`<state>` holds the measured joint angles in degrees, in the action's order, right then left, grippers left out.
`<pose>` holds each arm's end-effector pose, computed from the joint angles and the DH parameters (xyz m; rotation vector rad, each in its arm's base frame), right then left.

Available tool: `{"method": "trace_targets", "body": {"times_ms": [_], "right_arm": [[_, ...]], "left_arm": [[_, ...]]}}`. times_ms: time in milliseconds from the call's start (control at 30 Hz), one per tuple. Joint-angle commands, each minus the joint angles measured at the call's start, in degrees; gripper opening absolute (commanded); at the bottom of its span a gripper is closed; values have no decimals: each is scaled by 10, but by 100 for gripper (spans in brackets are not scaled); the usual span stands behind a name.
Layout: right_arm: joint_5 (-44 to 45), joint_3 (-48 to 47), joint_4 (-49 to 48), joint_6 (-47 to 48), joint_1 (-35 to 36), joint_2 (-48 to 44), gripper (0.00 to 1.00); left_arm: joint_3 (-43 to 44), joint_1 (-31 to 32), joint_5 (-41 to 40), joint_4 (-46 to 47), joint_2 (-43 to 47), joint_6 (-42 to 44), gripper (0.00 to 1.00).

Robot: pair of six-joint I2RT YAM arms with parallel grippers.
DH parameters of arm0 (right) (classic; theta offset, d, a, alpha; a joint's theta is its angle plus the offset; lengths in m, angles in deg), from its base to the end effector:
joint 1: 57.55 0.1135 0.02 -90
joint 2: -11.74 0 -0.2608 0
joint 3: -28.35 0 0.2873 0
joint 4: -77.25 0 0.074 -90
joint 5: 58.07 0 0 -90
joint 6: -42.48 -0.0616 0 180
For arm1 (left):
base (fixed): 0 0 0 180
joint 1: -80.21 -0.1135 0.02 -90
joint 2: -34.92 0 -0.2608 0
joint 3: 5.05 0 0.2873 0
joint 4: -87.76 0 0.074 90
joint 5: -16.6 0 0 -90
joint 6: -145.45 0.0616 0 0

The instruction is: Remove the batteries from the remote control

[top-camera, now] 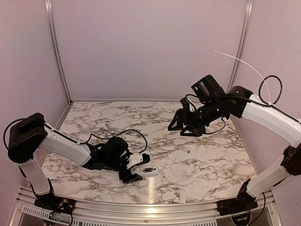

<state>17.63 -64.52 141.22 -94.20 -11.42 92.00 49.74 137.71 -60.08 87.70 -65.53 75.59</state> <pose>0.2245 0.2555 0.3288 -0.1059 2.7038 0.9202 0.1823 -0.3126 0.0686 1.6052 1.8118 -0.5825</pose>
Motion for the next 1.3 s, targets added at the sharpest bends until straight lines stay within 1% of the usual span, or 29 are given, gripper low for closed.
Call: {"method": "trace_targets", "body": {"times_ms": [0, 100, 267, 467, 533, 600, 667, 700, 767, 900, 1000, 1067, 1133, 1267], "right_arm": [[7, -34, 4, 22, 3, 20, 65], [10, -34, -11, 34, -4, 33, 65], [-5, -50, -40, 54, -31, 67, 65], [-9, -107, -31, 105, -62, 123, 67], [-13, -123, -27, 118, -67, 142, 68], [-18, -138, -24, 129, -70, 157, 68], [-20, -150, -21, 141, -73, 171, 68], [-19, -154, -19, 146, -74, 176, 68], [-16, -159, -16, 157, -78, 184, 69], [-1, -159, -8, 186, -87, 193, 70], [32, -167, 10, 218, -92, 205, 72], [58, -171, 23, 242, -93, 215, 76], [85, -175, 36, 265, -92, 226, 84], [135, -178, 44, 310, -92, 247, 95]], "left_arm": [[-8, 3, -34, -1, 62, -24, 86], [-10, 3, -63, -15, 110, -48, 98], [-10, 3, -125, -51, 196, -92, 99], [-3, 3, -245, -92, 280, -157, 99], [-5, 3, -296, -91, 309, -193, 99], [-8, 1, -333, -95, 338, -247, 99], [-11, 1, -401, -109, 365, -311, 99], [-11, 0, -420, -117, 377, -327, 99], [-10, -3, -402, -142, 399, -331, 99], [10, -7, -385, -199, 412, -374, 99], [20, -7, -409, -234, 421, -389, 99], [23, -7, -421, -246, 433, -397, 99], [23, -7, -413, -248, 445, -395, 99], [30, -7, -388, -271, 447, -397, 99]]}}
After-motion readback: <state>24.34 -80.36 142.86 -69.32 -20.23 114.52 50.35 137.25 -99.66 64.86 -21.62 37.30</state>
